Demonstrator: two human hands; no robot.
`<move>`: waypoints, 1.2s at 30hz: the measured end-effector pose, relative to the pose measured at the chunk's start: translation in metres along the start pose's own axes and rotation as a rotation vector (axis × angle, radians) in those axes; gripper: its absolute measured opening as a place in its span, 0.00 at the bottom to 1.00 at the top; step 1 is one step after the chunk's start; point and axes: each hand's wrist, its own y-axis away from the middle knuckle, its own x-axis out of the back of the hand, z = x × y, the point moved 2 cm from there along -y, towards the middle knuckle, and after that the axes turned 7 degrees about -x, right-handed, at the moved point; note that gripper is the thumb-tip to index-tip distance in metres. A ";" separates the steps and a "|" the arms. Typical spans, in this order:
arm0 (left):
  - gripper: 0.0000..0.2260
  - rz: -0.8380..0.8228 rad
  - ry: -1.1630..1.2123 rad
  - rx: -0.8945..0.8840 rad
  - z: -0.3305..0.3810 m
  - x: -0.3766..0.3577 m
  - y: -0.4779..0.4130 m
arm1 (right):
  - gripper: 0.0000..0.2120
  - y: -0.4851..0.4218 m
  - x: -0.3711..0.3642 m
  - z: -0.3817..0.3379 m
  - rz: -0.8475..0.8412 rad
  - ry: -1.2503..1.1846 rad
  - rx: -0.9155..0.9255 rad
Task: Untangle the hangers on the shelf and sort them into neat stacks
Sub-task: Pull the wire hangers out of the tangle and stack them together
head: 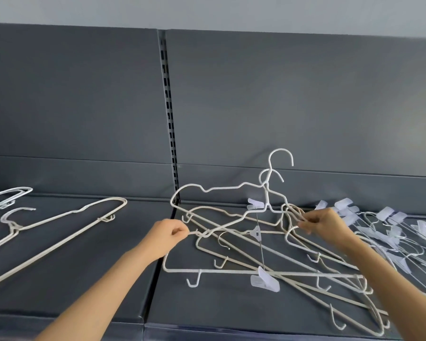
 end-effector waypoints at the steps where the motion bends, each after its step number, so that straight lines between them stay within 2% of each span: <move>1: 0.07 0.030 0.021 -0.022 0.003 0.002 0.000 | 0.19 0.002 0.001 0.002 -0.006 -0.006 -0.005; 3: 0.09 0.120 0.044 -0.080 0.013 0.009 0.000 | 0.14 0.005 0.005 0.004 -0.030 -0.033 -0.026; 6: 0.11 0.229 0.009 -0.163 0.027 0.020 -0.008 | 0.13 0.011 0.014 0.004 -0.072 -0.091 -0.064; 10: 0.03 0.401 -0.011 -0.185 0.040 0.029 -0.023 | 0.10 0.019 0.028 0.000 -0.070 -0.108 -0.100; 13: 0.05 0.650 0.264 -0.055 0.038 0.030 -0.024 | 0.09 0.023 0.036 0.001 -0.038 -0.128 -0.093; 15: 0.06 0.725 0.413 0.104 0.025 0.017 -0.024 | 0.09 0.025 0.039 0.004 -0.023 -0.117 -0.079; 19: 0.11 0.569 0.481 0.238 0.008 -0.032 -0.023 | 0.08 0.030 0.047 0.013 -0.008 -0.113 -0.068; 22: 0.15 0.546 0.639 0.270 0.013 -0.049 -0.020 | 0.11 0.035 0.055 0.022 0.006 -0.068 -0.053; 24: 0.14 0.521 0.683 0.239 0.019 -0.053 -0.021 | 0.13 0.038 0.060 0.031 0.036 -0.067 -0.061; 28: 0.08 0.350 0.638 0.095 0.040 -0.059 -0.025 | 0.08 0.043 0.065 0.048 0.054 -0.055 -0.100; 31: 0.06 0.262 0.504 -0.040 0.056 -0.060 -0.032 | 0.10 0.046 0.066 0.059 0.016 -0.032 -0.114; 34: 0.04 0.086 0.273 -0.185 0.070 -0.062 -0.039 | 0.10 0.047 0.066 0.066 0.007 0.002 -0.127; 36: 0.08 -0.054 0.056 -0.258 0.079 -0.067 -0.044 | 0.11 0.047 0.066 0.066 0.005 0.014 -0.131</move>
